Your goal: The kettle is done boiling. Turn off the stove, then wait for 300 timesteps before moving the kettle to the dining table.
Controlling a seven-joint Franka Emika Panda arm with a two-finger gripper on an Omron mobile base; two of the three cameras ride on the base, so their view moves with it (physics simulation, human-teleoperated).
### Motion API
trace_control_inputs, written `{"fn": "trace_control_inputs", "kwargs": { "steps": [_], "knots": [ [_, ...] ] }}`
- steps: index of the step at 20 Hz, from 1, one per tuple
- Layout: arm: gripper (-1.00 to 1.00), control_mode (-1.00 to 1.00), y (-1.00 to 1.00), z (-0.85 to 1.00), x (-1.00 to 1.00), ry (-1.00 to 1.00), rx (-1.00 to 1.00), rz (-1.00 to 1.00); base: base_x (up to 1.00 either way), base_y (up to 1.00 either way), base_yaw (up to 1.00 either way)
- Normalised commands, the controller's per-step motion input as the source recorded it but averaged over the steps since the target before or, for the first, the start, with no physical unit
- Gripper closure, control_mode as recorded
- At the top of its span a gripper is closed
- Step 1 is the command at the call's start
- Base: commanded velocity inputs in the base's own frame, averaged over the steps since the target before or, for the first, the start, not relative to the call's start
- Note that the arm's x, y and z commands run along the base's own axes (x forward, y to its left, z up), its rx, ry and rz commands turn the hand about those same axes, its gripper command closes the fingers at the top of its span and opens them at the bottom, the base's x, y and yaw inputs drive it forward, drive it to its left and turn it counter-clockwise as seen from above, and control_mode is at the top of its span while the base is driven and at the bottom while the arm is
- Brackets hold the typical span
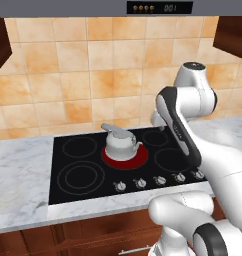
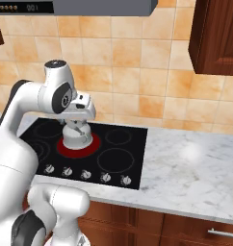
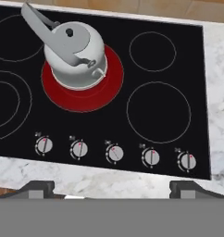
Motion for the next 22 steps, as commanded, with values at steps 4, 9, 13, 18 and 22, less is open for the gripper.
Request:
{"fn": "trace_control_inputs", "kwargs": {
  "steps": [4,9,13,18,22],
  "knots": [
    [-1.00,-1.00,-0.04,-0.10,-0.32,-0.01,0.00,0.06,0.00,0.00,0.00],
    [-1.00,-1.00,-0.03,-0.16,-0.31,0.00,-0.01,0.07,0.00,0.00,0.00],
    [-1.00,-1.00,0.00,-0.20,-0.18,0.00,-0.03,0.09,0.00,0.00,0.00],
    [-1.00,-1.00,0.00,-0.21,-0.08,0.00,-0.03,0.09,0.00,0.00,0.00],
    [-1.00,-1.00,0.00,-0.25,-0.01,0.00,-0.01,0.10,0.00,0.00,0.00]
  ]
}}
